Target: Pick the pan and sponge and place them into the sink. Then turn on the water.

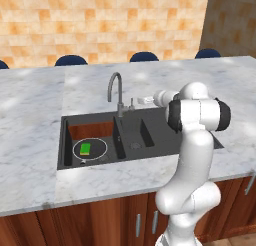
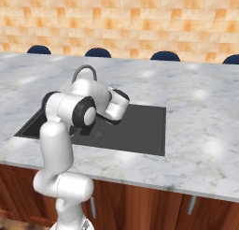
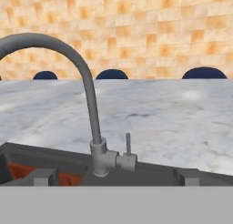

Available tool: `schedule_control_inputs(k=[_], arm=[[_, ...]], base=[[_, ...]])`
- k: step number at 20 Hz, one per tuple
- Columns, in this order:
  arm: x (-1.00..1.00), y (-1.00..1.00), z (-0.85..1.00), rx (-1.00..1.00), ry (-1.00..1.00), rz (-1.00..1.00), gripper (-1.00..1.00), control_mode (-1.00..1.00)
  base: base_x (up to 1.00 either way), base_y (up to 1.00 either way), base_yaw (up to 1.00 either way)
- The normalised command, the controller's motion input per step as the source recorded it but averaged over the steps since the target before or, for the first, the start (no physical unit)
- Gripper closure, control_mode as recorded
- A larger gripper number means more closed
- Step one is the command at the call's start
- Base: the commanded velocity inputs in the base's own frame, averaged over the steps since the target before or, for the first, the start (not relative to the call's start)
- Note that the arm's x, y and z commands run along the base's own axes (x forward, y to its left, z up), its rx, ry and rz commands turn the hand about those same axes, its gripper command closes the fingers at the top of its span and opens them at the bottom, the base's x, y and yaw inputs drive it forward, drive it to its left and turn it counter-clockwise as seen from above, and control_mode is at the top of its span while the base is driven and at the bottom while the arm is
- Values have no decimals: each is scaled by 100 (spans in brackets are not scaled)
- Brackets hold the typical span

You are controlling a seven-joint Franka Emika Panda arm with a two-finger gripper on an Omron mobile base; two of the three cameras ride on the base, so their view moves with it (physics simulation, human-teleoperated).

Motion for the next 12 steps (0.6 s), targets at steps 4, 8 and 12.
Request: schedule_control_inputs(k=[4,8,12], arm=[[19,0,-25,0,-1,5,-100,-100],[22,-2,-28,0,-1,2,-100,-100],[22,-3,-23,3,-8,3,-100,-100]], base=[[0,0,0],[0,0,0],[0,0,0]])
